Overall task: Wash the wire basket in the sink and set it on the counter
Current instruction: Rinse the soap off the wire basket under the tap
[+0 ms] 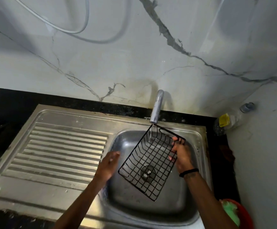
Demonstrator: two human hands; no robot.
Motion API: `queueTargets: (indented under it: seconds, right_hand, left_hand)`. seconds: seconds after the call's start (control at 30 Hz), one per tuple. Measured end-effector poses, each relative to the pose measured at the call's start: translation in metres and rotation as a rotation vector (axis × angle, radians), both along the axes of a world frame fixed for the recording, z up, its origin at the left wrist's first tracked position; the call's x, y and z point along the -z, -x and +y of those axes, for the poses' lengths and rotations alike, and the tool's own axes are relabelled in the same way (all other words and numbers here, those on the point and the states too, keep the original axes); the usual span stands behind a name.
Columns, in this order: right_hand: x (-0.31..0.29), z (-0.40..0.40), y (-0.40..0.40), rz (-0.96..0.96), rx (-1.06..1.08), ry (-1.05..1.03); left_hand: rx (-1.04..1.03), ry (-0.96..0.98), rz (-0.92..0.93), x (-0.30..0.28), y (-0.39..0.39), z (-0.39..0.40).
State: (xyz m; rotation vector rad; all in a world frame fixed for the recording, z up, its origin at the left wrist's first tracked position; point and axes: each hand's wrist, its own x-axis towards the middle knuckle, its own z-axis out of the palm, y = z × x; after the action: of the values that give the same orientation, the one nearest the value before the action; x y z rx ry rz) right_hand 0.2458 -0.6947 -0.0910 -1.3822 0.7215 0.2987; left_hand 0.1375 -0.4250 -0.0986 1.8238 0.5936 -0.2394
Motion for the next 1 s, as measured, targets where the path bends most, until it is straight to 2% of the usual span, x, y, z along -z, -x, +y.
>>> queueTargets:
  seconds: [0.03, 0.07, 0.13, 0.2, 0.3, 0.43, 0.53, 1.0]
  right_hand:
    - [-0.001, -0.001, 0.002, -0.049, 0.037, 0.038]
    - [-0.004, -0.002, 0.004, -0.104, 0.063, 0.068]
    - [-0.01, -0.003, 0.005, -0.193, 0.077, 0.153]
    - [-0.018, -0.006, 0.005, -0.232, 0.07, 0.255]
    - [-0.027, -0.011, 0.005, -0.217, 0.086, 0.33]
    - [-0.028, -0.018, 0.01, -0.115, 0.056, 0.374]
    - [-0.028, -0.021, 0.015, -0.136, 0.051, 0.345]
    - [-0.072, -0.01, 0.021, -0.295, 0.244, 0.266]
  left_hand:
    - [-0.057, 0.207, 0.174, 0.009, 0.0, 0.001]
    - [-0.073, 0.333, 0.292, 0.014, 0.0, -0.001]
    - [-0.033, 0.368, 0.349, 0.026, -0.001, -0.01]
    - [0.017, 0.262, 0.239, 0.026, -0.007, -0.022]
    - [0.142, 0.22, 0.014, 0.021, -0.021, -0.036]
    - [0.258, -0.026, -0.109, 0.034, -0.052, -0.045]
    - [0.318, -0.135, -0.102, 0.04, -0.066, -0.047]
    - [0.214, -0.069, -0.189, 0.012, -0.113, -0.073]
